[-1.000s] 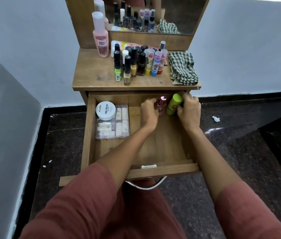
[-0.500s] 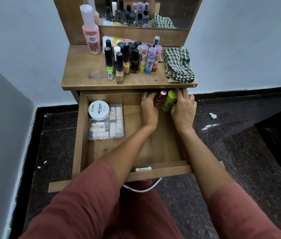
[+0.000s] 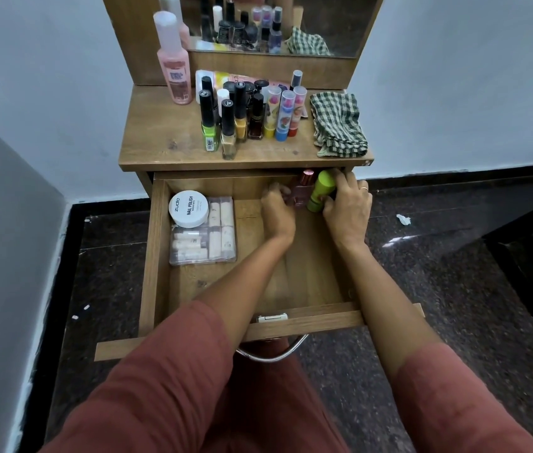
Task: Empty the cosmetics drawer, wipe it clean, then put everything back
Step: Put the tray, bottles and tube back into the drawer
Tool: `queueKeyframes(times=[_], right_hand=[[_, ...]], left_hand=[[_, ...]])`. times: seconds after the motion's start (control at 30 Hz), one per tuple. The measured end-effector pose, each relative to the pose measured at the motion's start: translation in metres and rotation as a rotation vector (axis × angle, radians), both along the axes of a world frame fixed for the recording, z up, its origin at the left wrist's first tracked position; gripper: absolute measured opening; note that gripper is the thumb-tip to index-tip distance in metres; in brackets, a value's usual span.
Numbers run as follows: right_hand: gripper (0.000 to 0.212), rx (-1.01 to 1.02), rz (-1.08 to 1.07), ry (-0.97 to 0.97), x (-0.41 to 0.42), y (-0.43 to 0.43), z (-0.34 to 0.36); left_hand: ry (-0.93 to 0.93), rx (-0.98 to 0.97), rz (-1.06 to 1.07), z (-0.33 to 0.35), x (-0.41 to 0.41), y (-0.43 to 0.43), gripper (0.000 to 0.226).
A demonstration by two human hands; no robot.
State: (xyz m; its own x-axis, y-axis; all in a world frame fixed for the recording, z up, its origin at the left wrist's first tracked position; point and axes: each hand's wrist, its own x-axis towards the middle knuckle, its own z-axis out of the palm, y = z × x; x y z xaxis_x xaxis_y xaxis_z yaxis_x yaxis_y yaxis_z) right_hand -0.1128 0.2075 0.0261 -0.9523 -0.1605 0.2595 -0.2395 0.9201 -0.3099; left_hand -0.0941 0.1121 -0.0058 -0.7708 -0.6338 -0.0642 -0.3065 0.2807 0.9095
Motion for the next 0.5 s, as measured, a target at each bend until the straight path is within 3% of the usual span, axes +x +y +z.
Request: queueKeyframes(times=[0.17, 0.33, 0.5], right_hand=[[0.055, -0.109, 0.014, -0.052, 0.003, 0.003, 0.006], [0.028, -0.299, -0.044, 0.045, 0.016, -0.004, 0.022], [0.02, -0.505, 0.223, 0.061, 0.026, -0.042, 0.057]], left_hand=[[0.033, 0.031, -0.021, 0.011, 0.013, -0.005, 0.019], [0.206, -0.069, -0.122, 0.035, 0.038, -0.026, 0.017], [0.461, -0.236, -0.134, 0.069, 0.06, -0.057, 0.012]])
